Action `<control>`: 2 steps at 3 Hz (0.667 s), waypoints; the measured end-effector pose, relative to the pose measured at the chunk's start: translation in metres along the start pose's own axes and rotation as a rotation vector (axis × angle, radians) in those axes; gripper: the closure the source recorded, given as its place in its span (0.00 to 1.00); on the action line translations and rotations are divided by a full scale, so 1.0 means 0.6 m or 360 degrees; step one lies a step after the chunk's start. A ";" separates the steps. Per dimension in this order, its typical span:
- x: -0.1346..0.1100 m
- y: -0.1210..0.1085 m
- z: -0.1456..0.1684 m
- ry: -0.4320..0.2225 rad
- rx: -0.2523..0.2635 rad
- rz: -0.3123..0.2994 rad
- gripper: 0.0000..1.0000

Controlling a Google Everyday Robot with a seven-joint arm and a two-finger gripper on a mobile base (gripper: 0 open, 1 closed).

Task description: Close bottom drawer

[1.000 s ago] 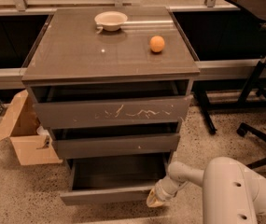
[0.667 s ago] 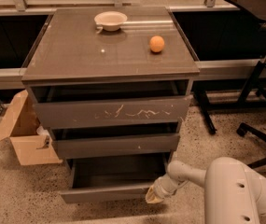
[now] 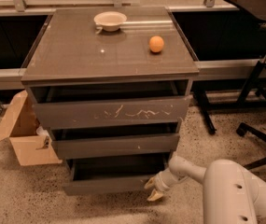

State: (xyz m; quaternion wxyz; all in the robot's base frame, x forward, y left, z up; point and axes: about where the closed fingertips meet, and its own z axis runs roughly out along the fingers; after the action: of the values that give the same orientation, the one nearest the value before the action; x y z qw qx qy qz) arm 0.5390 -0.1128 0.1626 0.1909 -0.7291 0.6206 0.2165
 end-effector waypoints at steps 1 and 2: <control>0.020 -0.031 -0.008 0.0001 0.0026 0.0027 0.00; 0.038 -0.062 -0.020 0.0001 0.0056 0.0051 0.00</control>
Offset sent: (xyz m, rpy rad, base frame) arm 0.1016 -0.0474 0.0023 0.0009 -0.0379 -0.1086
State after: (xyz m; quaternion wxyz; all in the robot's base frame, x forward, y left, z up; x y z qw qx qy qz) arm 0.5800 -0.1321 0.1606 0.2000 -0.7157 0.6359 0.2084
